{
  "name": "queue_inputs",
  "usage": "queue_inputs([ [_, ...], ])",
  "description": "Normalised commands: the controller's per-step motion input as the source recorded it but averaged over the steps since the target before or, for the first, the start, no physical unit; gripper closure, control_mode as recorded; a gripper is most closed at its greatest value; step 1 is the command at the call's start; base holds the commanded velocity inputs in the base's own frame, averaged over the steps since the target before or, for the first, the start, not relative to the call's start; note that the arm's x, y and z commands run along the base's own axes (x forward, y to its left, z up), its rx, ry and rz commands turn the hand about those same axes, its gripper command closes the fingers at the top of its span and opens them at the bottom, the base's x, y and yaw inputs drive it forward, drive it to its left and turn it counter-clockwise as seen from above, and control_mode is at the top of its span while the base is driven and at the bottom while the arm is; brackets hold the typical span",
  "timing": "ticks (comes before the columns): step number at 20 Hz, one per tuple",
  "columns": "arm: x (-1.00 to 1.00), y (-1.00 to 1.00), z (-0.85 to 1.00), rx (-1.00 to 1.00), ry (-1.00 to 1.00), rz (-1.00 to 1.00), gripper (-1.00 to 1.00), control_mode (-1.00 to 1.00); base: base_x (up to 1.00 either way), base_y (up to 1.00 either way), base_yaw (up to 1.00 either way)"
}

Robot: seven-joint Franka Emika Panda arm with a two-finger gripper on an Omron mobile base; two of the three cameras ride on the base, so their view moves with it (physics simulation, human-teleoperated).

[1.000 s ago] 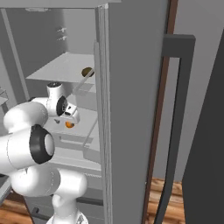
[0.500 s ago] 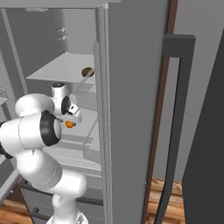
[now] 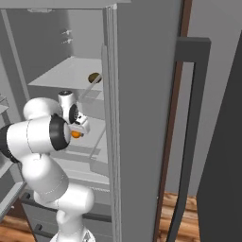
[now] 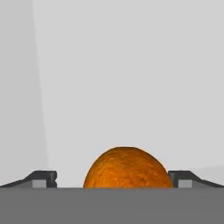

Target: Pick the kiwi and tangerine from the fridge and place them inside the tupperware on the counter.

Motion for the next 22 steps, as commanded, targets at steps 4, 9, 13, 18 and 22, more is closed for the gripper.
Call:
queue_inputs([
  [4,0.00,0.00,-0.23,0.00,0.00,0.00,-1.00,-1.00,0.00,0.00,0.00],
  [9,-0.10,0.00,-0.32,0.00,0.00,0.00,1.00,-1.00,0.00,0.00,0.00],
  [13,-0.37,0.00,-0.33,0.00,0.00,0.00,1.00,-1.00,0.00,0.00,0.00],
  [18,-0.59,-0.01,-0.26,0.00,-0.01,0.00,1.00,-1.00,0.00,0.00,0.00],
  [22,-0.93,-0.18,-0.11,0.00,-0.21,0.00,1.00,-1.00,0.00,0.00,0.00],
])
